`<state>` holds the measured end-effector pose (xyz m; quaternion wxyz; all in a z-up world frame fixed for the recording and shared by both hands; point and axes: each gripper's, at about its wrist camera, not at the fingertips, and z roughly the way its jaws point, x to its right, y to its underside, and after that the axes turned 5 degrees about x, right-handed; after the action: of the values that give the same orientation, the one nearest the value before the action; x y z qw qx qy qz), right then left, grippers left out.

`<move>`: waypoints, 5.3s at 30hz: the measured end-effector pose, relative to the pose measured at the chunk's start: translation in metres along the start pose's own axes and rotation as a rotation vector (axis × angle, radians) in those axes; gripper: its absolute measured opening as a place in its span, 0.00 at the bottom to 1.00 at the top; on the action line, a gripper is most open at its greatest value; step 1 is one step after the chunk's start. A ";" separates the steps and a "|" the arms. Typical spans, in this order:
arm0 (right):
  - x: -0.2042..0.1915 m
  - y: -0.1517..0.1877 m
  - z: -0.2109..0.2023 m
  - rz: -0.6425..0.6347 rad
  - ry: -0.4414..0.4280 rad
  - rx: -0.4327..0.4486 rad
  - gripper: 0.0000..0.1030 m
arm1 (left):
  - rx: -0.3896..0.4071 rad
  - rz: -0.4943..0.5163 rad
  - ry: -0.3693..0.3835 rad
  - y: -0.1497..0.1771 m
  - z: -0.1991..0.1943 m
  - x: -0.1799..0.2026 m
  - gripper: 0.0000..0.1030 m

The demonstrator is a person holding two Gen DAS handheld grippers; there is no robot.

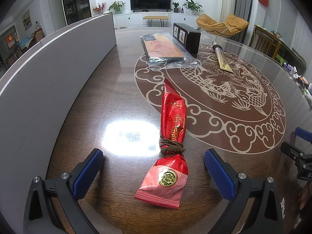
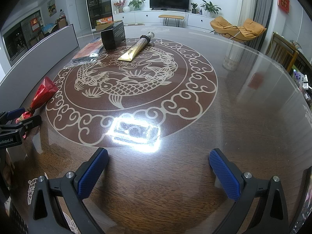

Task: Organize objects

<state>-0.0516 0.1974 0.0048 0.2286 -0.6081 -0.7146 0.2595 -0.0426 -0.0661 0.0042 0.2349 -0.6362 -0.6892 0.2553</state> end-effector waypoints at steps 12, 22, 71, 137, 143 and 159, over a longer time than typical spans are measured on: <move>0.000 0.000 0.000 0.000 0.000 0.000 1.00 | 0.000 0.000 0.000 0.000 0.000 0.000 1.00; 0.000 0.000 0.000 0.000 0.000 0.000 1.00 | 0.000 0.000 0.000 0.000 0.000 0.000 1.00; -0.016 -0.093 0.046 0.104 -0.113 -0.029 1.00 | 0.000 0.000 -0.001 0.000 0.000 0.000 1.00; -0.043 0.017 -0.022 -0.017 -0.094 -0.013 1.00 | -0.015 0.137 0.100 -0.009 -0.005 0.001 0.26; -0.046 -0.021 -0.009 -0.024 -0.168 -0.149 0.65 | 0.039 0.024 0.192 0.006 -0.019 -0.007 0.25; -0.139 -0.075 -0.117 -0.071 -0.446 0.066 0.26 | 0.302 -0.169 0.182 -0.011 -0.156 -0.093 0.25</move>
<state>-0.0115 0.0610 0.1408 0.0939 -0.5022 -0.7596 0.4024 0.0577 -0.1514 0.1301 0.4096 -0.5540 -0.6700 0.2764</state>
